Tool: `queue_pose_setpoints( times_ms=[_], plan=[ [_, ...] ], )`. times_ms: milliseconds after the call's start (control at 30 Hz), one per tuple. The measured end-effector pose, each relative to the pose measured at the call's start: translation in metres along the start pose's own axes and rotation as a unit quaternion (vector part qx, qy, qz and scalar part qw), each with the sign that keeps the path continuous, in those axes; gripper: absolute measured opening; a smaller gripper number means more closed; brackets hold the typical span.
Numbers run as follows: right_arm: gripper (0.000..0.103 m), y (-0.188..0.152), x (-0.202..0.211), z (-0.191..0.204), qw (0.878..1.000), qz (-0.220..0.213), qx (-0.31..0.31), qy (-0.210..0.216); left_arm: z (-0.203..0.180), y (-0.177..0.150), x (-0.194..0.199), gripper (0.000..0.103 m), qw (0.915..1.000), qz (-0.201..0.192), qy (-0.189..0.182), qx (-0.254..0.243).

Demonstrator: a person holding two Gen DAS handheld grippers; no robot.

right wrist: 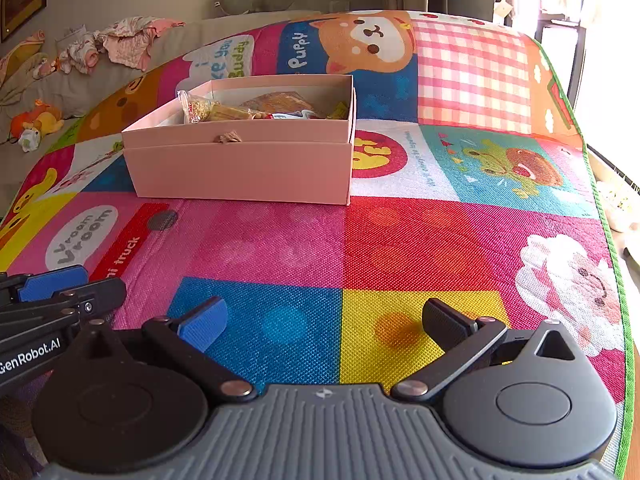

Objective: Organize objects

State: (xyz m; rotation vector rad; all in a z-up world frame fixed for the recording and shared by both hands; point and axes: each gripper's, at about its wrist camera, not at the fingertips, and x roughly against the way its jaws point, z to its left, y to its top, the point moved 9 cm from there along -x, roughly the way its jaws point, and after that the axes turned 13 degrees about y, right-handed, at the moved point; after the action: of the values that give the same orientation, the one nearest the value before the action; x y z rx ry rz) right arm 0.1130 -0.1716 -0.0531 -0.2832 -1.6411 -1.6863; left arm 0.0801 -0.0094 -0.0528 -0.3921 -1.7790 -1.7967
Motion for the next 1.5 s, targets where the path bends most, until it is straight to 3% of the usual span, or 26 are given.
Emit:
queue_pose_setpoints(
  times_ms=[467, 1500],
  plan=[
    [0.103, -0.0002, 0.0, -0.0001, 1.0, 0.0, 0.0, 0.0, -0.0038, -0.0006, -0.0004, 0.04, 0.9997, -0.002, 0.014, -0.018],
    [0.103, 0.0003, -0.001, 0.0008, 1.0, 0.0, 0.0, 0.0, 0.0006, -0.0009, 0.0006, 0.04, 1.0, -0.001, 0.006, -0.007]
  ],
)
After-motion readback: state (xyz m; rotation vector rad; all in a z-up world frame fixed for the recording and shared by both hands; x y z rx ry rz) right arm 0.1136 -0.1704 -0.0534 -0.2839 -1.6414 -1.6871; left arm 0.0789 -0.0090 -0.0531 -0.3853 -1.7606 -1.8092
